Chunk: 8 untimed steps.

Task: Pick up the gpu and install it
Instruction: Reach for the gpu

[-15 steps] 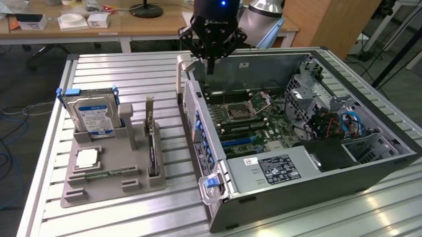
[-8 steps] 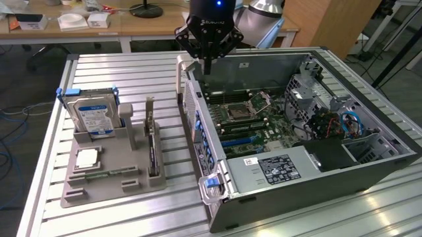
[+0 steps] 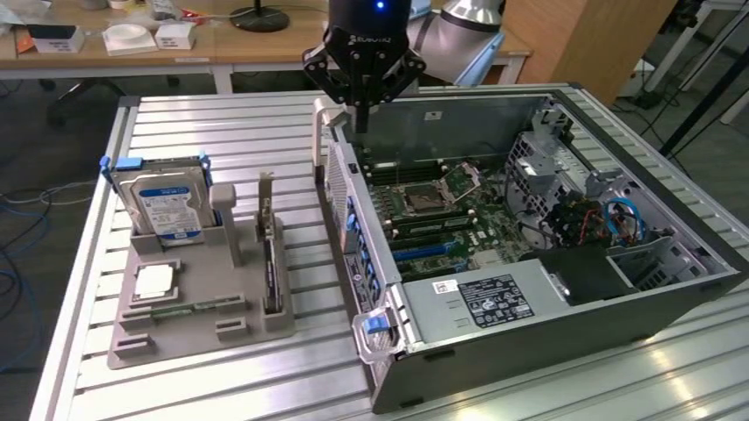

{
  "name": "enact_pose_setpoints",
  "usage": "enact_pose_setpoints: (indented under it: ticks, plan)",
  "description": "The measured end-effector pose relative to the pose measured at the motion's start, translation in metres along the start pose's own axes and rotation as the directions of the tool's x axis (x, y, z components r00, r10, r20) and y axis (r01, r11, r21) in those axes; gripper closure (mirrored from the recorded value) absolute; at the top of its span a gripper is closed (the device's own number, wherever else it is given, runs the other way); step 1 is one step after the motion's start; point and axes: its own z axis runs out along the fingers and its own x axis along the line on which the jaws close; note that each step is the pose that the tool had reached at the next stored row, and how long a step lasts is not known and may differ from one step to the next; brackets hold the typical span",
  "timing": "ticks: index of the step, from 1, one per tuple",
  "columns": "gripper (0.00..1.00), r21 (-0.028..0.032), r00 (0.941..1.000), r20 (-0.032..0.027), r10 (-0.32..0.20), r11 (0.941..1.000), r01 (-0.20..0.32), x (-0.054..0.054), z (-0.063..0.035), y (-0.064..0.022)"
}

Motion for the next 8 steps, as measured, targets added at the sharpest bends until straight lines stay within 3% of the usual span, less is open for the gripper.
enact_pose_setpoints:
  ticks: [8]
  plan:
    - [0.89, 0.0, 1.0, 0.0, 0.0, 1.0, 0.0, 0.007, -0.0001, -0.0005]
